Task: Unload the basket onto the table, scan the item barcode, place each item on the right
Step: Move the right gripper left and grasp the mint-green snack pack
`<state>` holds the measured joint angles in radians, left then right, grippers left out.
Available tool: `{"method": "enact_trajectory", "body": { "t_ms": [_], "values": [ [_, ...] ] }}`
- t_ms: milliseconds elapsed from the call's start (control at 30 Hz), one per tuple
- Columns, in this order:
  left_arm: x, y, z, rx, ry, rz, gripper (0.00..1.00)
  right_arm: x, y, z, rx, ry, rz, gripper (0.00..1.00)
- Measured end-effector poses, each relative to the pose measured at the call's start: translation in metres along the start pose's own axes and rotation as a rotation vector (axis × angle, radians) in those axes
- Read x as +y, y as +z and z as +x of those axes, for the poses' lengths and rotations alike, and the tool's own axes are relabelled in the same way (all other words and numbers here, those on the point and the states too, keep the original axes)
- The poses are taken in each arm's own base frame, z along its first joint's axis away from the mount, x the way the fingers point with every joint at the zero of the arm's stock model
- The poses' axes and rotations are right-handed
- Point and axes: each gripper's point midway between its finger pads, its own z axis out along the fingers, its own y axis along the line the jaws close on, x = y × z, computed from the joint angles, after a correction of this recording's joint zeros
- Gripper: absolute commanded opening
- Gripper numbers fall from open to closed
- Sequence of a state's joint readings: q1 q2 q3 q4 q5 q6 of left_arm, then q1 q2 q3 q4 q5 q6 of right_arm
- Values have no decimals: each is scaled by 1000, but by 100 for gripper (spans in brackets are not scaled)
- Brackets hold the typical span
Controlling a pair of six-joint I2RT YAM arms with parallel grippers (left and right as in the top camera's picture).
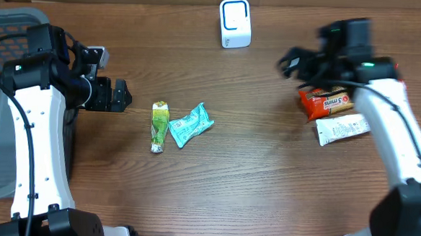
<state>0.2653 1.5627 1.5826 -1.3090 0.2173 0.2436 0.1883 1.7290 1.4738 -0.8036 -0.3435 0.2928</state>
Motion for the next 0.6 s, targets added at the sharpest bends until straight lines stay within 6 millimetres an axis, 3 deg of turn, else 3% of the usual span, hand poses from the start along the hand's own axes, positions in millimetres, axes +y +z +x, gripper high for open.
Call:
{"method": "enact_trajectory", "body": {
  "t_ms": [100,233,467,600],
  "values": [
    [0,0,0,0,0,0,100,36,38,41,142,-127,-55,92],
    [0,0,0,0,0,0,100,61,67,85,318,-237,-68,92],
    [0,0,0,0,0,0,99,92,92,99,438,-373,-80,89],
    [0,0,0,0,0,0,100,94,109,109,472,-403,-93,88]
  ]
}}
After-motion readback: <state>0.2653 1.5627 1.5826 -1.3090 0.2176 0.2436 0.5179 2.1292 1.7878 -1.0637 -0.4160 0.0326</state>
